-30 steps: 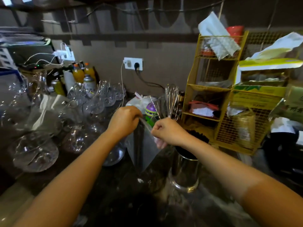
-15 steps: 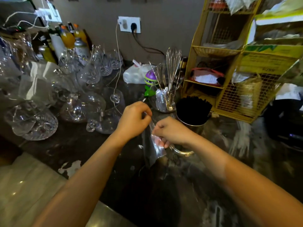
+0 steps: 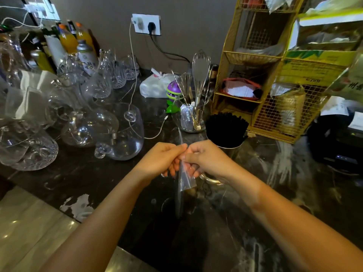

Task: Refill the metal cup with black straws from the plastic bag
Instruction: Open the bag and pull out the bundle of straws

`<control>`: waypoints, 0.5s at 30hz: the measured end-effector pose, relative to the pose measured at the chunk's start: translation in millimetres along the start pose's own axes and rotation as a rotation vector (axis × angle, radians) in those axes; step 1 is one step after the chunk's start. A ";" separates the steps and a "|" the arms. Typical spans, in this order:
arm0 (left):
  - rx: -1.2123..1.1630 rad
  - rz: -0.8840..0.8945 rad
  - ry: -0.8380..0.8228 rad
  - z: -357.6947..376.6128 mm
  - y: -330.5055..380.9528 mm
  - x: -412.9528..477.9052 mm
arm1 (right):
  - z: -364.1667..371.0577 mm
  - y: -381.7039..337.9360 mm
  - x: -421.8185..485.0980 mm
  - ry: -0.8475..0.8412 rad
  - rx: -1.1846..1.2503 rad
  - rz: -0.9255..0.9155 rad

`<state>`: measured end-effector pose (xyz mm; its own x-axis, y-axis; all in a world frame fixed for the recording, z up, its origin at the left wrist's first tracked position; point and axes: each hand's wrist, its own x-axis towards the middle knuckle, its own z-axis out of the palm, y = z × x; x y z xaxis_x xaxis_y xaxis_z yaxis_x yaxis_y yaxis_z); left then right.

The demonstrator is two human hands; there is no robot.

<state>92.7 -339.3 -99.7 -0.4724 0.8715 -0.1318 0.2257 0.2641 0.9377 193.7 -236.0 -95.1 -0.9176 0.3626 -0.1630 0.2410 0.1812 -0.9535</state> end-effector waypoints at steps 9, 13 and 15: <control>-0.006 0.012 -0.125 10.7 -0.6 -6.5 | 8.4 16.4 -3.2 0.006 0.076 0.015; -0.065 0.014 -0.208 12.2 -2.1 -9.4 | 7.7 19.8 -4.5 0.020 0.129 0.034; -0.071 0.000 -0.211 13.5 -2.5 -9.2 | 6.8 20.9 -5.5 0.020 0.143 0.053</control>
<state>107.9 -342.4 -105.2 -0.2816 0.9407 -0.1889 0.1614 0.2405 0.9571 201.5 -240.4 -115.8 -0.8979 0.3868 -0.2099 0.2397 0.0300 -0.9704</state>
